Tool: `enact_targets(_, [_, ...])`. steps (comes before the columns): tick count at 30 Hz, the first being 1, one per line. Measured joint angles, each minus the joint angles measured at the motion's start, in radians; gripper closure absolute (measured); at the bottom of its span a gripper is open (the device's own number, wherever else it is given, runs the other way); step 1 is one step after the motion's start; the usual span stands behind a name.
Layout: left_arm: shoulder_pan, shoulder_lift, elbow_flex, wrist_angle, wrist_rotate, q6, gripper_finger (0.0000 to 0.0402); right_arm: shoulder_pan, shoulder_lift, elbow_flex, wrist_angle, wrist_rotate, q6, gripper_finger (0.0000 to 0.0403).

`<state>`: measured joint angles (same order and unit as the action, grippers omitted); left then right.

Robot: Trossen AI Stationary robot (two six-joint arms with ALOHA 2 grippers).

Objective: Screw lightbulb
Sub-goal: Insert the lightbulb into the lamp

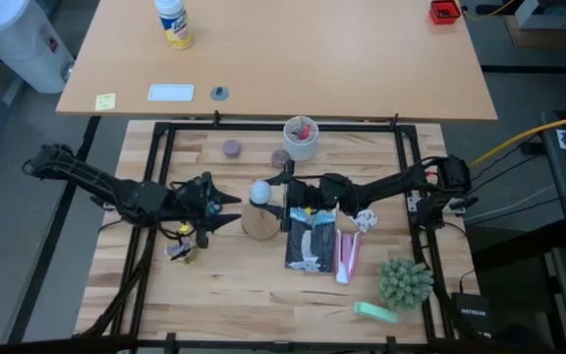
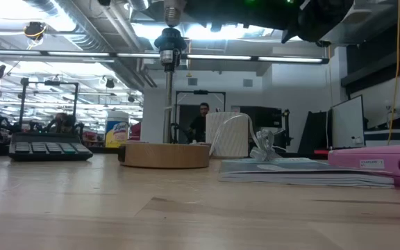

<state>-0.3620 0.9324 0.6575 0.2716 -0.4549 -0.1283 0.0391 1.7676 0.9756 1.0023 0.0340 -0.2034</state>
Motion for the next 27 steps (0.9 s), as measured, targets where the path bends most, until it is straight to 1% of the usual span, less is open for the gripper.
enact_targets(5, [0.022,0.034,0.000,0.051,-0.001,0.032,0.0221,0.000,-0.001,0.000,0.040,0.001,-0.014,0.0150])
enact_targets(14, [0.074,0.060,0.000,0.111,-0.003,0.058,0.0221,-0.002,0.000,0.000,0.006,0.028,-0.067,0.0150])
enact_targets(21, [0.082,0.060,0.000,0.236,-0.003,0.162,0.0221,-0.022,0.000,0.000,-0.020,0.035,-0.068,0.0150])
enact_targets(27, [0.082,0.060,0.000,0.268,-0.003,0.188,0.0221,-0.029,0.006,0.000,-0.014,0.026,-0.067,0.0150])
